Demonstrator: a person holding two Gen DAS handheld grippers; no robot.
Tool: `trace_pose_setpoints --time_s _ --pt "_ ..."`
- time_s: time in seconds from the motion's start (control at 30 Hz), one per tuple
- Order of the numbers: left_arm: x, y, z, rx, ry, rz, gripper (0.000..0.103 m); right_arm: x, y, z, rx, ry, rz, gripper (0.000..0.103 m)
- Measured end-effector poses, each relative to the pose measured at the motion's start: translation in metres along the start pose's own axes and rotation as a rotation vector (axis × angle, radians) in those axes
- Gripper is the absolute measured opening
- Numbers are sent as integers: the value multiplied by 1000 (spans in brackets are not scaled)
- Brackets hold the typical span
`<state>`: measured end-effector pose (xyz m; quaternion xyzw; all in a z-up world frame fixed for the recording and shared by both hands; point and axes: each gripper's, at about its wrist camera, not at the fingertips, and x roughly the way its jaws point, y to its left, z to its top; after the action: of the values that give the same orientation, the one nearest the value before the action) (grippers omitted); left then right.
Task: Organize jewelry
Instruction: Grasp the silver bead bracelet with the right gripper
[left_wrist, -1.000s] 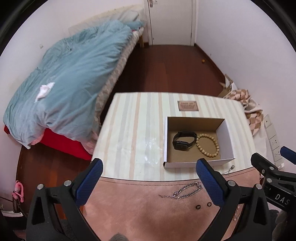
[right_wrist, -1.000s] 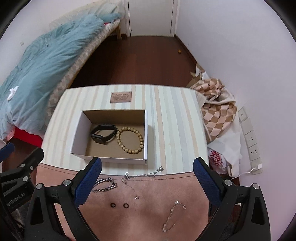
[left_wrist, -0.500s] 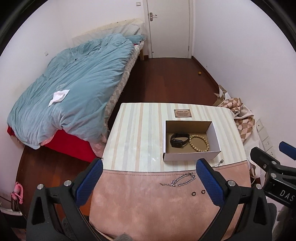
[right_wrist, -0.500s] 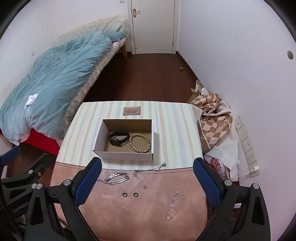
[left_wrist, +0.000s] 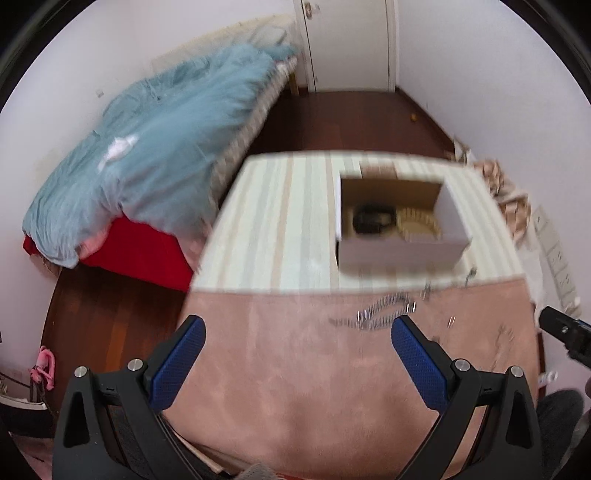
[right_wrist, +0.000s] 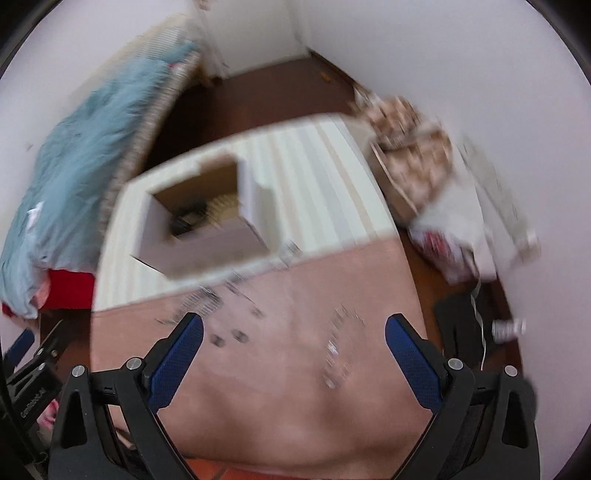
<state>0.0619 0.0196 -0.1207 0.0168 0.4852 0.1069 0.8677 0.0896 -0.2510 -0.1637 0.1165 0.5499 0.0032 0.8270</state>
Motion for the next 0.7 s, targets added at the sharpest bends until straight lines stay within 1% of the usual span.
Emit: trace_pose_setpoints --time_s 0.03,0.07,0.1,0.13,0.17,0.2,0.3,0.43,0.47,0.53,0.57,0.6,0.63,0.7 --pt "9 -4 -6 7 23 -1 103 13 -12 -8 20 29 -10 100" --pt "22 -9 -14 16 53 1 103 26 -22 -17 34 59 -17 96" --pt "32 -13 -20 21 78 4 103 34 -28 -23 43 78 -20 89" --pt "36 -16 -26 24 94 5 103 44 -34 -29 52 103 -29 85" --pt "44 -19 -32 27 114 6 103 54 -39 -36 63 125 -31 78" --pt "52 -22 -38 31 135 8 103 59 -43 -41 72 133 -31 73" --pt "66 -27 -49 36 178 19 103 74 -47 -51 86 134 -34 70" --pt "74 -30 -55 46 205 24 103 82 -28 -61 -1 109 -49 69" --pt "75 -30 -56 52 207 28 103 86 -21 -64 -35 114 -77 66" --pt "79 -32 -58 61 212 33 103 89 -6 -72 -121 82 -165 58" --pt "80 -32 -58 65 214 37 103 88 -4 -73 -132 65 -156 48" --pt "80 -31 -58 65 215 37 103 87 -2 -75 -138 46 -161 27" --pt "81 -30 -58 63 216 37 103 86 -1 -75 -138 41 -164 9" --pt "83 -28 -56 61 217 31 103 87 -2 -73 -124 42 -149 7"
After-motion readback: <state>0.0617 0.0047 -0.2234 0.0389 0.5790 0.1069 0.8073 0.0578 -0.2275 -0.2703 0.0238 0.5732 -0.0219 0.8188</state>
